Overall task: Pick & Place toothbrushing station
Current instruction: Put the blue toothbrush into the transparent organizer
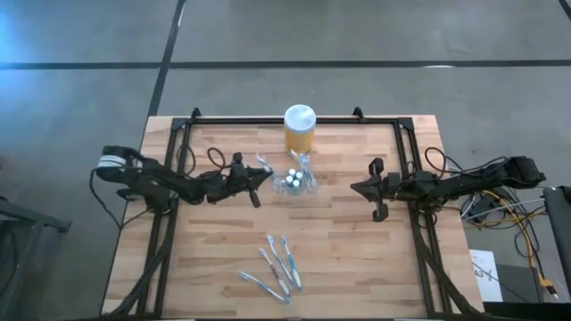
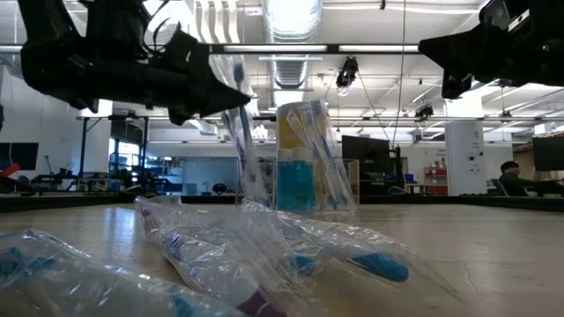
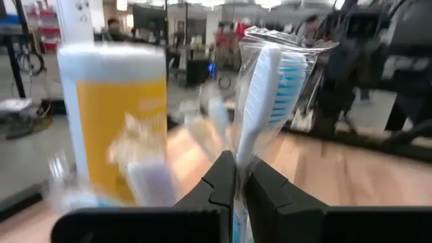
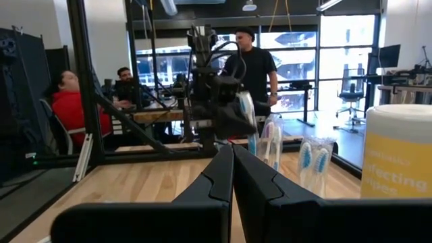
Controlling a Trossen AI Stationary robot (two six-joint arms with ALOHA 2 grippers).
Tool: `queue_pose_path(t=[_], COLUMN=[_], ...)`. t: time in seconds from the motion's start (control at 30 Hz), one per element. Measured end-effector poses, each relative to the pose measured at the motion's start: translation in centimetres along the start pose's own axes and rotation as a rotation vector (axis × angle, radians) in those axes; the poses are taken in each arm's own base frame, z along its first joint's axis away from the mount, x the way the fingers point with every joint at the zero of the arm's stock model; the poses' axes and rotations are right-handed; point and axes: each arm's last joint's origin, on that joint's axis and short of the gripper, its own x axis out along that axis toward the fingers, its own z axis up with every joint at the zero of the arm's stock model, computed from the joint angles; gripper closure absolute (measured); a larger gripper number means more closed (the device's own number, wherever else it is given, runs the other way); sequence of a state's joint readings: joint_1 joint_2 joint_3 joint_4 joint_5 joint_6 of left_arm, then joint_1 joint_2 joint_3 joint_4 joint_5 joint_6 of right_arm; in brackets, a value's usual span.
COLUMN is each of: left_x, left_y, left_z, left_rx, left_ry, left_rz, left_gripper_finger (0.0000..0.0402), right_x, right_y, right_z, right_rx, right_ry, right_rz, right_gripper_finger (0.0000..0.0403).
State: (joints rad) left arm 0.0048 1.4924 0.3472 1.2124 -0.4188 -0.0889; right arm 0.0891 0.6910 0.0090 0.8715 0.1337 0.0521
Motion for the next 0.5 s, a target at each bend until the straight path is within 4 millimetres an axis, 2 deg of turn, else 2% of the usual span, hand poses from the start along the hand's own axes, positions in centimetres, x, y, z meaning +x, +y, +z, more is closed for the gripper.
queue_pose_path(t=[0.27, 0.5], left_x=[1.5, 2.3], left_y=[0.0, -0.1], left_z=[-2.2, -3.2], left_rx=[0.018, -0.006], left_ry=[0.080, 0.089], left_rz=[0.024, 0.033], left_gripper_finger=[0.0382, 0.0381], right_x=[0.0, 0.0], right_y=[0.0, 0.0], right_z=[0.0, 0.0], right_rx=[0.000, 0.000], right_ry=[0.000, 0.000], right_rz=[0.000, 0.000], right_gripper_finger=[0.0394, 0.0394])
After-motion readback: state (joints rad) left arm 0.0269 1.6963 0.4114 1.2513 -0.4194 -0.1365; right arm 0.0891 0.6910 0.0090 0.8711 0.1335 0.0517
